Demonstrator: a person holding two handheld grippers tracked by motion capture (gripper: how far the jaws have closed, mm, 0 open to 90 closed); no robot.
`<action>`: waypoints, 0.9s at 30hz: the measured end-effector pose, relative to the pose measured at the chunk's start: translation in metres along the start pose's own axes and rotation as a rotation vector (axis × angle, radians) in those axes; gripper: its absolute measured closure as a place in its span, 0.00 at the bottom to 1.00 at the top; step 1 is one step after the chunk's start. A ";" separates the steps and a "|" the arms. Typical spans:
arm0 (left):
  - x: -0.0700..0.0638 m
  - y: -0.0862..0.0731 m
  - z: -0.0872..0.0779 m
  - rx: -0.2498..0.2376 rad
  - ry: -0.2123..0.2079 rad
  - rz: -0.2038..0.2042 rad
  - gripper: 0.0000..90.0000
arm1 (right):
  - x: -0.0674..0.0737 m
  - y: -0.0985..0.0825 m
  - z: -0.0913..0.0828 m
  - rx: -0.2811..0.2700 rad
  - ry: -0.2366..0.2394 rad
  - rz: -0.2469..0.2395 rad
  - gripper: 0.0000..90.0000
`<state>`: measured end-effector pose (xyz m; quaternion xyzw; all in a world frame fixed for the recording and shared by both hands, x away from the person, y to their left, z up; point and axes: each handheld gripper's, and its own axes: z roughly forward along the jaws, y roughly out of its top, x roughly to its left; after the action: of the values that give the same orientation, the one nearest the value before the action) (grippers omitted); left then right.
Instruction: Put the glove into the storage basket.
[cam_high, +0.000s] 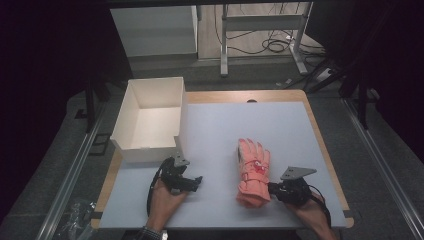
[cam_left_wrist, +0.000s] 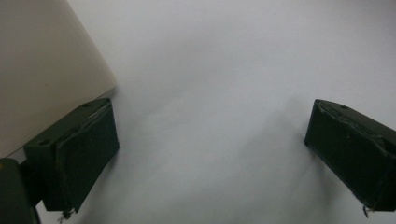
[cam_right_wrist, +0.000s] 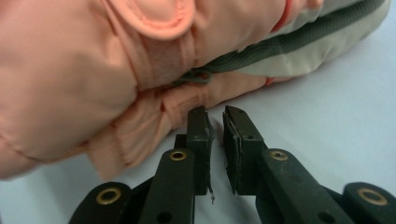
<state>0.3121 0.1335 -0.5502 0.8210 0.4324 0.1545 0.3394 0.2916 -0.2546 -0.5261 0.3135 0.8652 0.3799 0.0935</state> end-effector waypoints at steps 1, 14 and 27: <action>0.000 0.000 0.000 0.000 0.000 0.000 0.03 | 0.000 0.001 0.001 0.001 0.005 0.003 0.88; 0.000 0.000 0.000 -0.002 0.001 -0.003 0.03 | 0.004 0.015 0.019 -0.013 -0.009 0.037 0.88; 0.000 0.000 0.000 0.001 0.000 0.000 0.03 | 0.007 0.035 0.042 -0.019 -0.028 0.063 0.88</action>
<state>0.3122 0.1336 -0.5502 0.8211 0.4324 0.1544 0.3391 0.3196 -0.2072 -0.5299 0.3449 0.8500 0.3864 0.0963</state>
